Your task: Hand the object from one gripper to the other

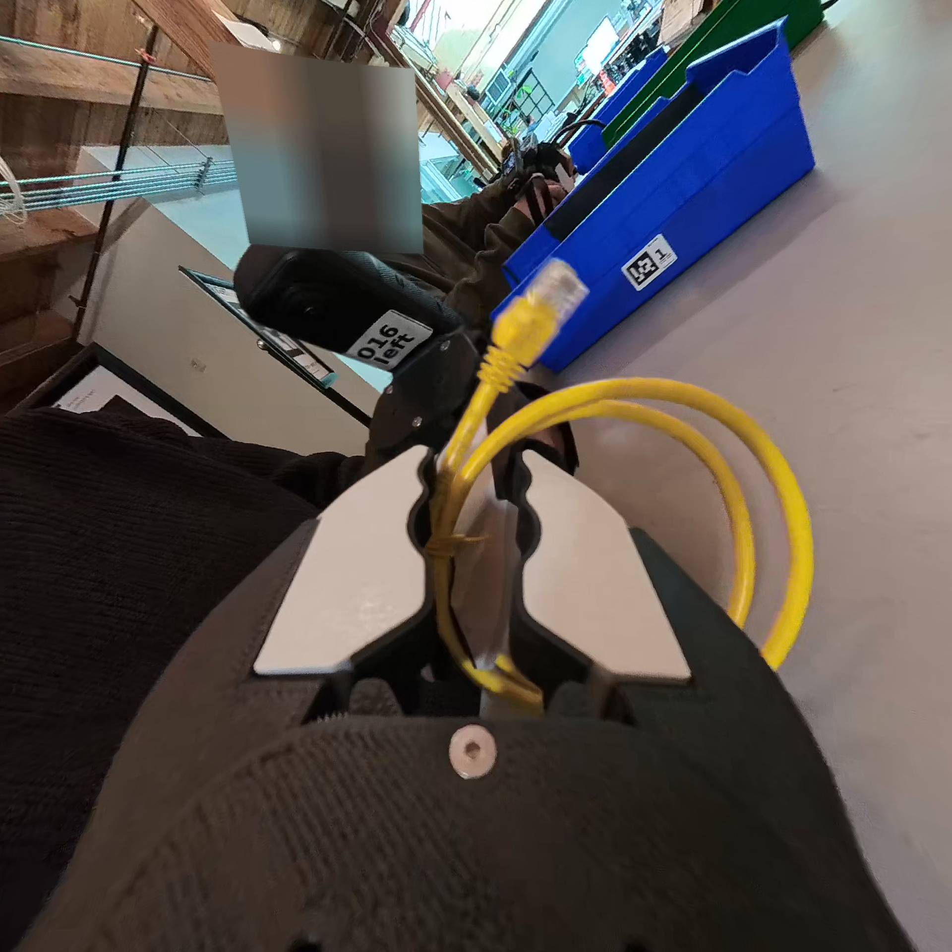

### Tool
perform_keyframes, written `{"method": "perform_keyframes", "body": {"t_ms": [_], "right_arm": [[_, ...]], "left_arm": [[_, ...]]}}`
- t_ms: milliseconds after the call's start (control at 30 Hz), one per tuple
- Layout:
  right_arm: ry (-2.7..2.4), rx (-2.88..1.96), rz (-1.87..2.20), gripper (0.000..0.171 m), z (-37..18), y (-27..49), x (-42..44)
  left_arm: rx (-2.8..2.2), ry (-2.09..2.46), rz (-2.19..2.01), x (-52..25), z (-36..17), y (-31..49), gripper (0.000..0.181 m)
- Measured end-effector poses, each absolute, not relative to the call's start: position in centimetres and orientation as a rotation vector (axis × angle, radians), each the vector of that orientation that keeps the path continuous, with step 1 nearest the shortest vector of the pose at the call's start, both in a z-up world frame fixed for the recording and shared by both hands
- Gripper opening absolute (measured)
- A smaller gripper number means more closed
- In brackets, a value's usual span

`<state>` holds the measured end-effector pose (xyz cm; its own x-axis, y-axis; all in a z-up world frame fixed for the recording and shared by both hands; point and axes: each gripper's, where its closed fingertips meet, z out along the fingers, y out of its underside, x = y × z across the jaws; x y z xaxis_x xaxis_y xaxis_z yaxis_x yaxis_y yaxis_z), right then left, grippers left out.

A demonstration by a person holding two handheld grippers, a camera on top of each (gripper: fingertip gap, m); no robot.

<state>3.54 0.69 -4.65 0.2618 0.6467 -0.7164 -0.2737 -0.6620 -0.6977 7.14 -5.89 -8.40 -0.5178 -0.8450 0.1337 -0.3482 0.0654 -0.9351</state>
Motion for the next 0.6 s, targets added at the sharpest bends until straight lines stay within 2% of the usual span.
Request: {"method": "perform_keyframes", "body": {"t_ms": [100,333,600], "right_arm": [[-0.337,-1.765,1.457,0.024,-4.7,1.1,3.6],[-0.228,-1.619,1.462,0.015,-2.7,1.8,6.1],[-0.17,-1.599,1.259,0.012,-2.7,2.9,8.7]], "left_arm": [[-1.15,1.877,-1.437,7.2,-8.3,-5.8,0.019],[-1.178,1.765,-1.506,7.6,-7.4,-4.8,0.051],[-1.154,1.399,-1.652,7.0,-3.1,-0.8,0.048]]}}
